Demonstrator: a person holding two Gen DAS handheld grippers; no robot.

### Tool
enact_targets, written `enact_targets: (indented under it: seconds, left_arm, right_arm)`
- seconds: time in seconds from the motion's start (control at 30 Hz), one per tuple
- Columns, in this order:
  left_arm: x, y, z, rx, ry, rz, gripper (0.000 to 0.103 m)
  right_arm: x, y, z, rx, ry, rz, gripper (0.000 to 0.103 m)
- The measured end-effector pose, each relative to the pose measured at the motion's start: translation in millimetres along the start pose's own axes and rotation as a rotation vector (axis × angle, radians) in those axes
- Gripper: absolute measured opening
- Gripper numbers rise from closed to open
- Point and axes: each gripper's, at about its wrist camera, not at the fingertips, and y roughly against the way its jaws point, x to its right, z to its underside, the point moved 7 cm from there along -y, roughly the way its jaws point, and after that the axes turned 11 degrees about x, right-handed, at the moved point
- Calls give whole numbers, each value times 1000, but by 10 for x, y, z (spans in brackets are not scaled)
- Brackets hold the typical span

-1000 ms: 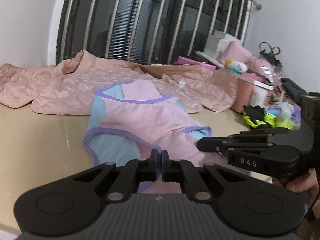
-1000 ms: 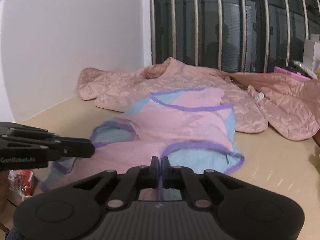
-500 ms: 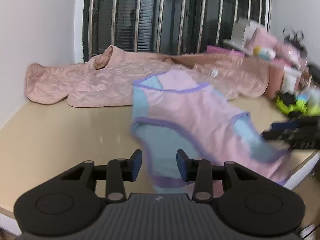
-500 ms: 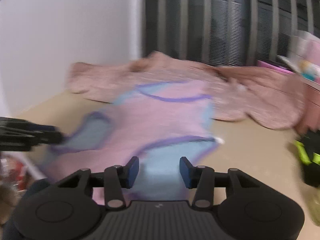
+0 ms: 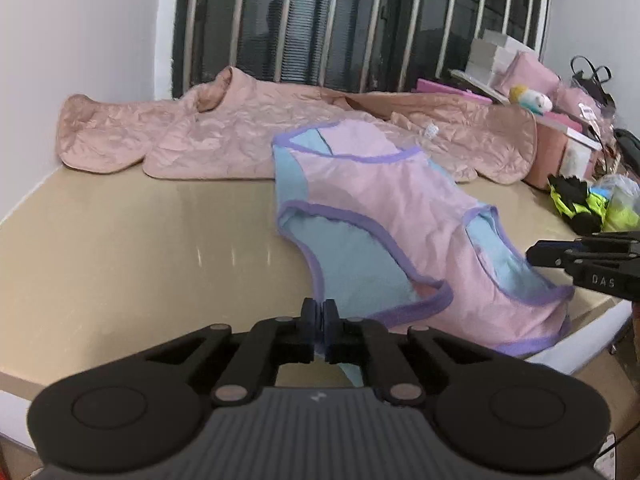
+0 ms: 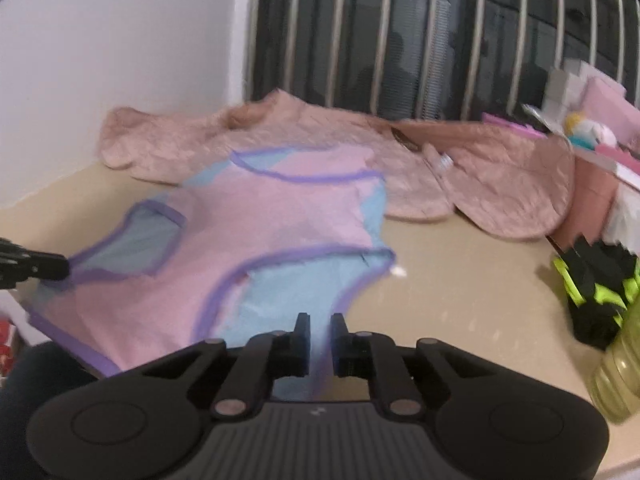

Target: Fold clothes

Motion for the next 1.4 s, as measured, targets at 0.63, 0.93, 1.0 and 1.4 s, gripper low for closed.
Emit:
enact_targets:
  seconds: [0.63,0.93,1.0,1.4]
  left_arm:
    - [292,-307,35,-54,-16,133,32]
    - [207,-250,45,-55,-4,97,29]
    - [190,-233,46,-55,11,99,30]
    - [-363,-1196,-1169,39,55,106,68]
  right_arm:
    - [-517,-289,-36,9,-28,-157,3]
    - [-325,-282,22,-25,-40,-97,9]
    - [-307,-241,-11,-2,-35,-92,28]
    - [632,-858,-897,57,-57,-4,49]
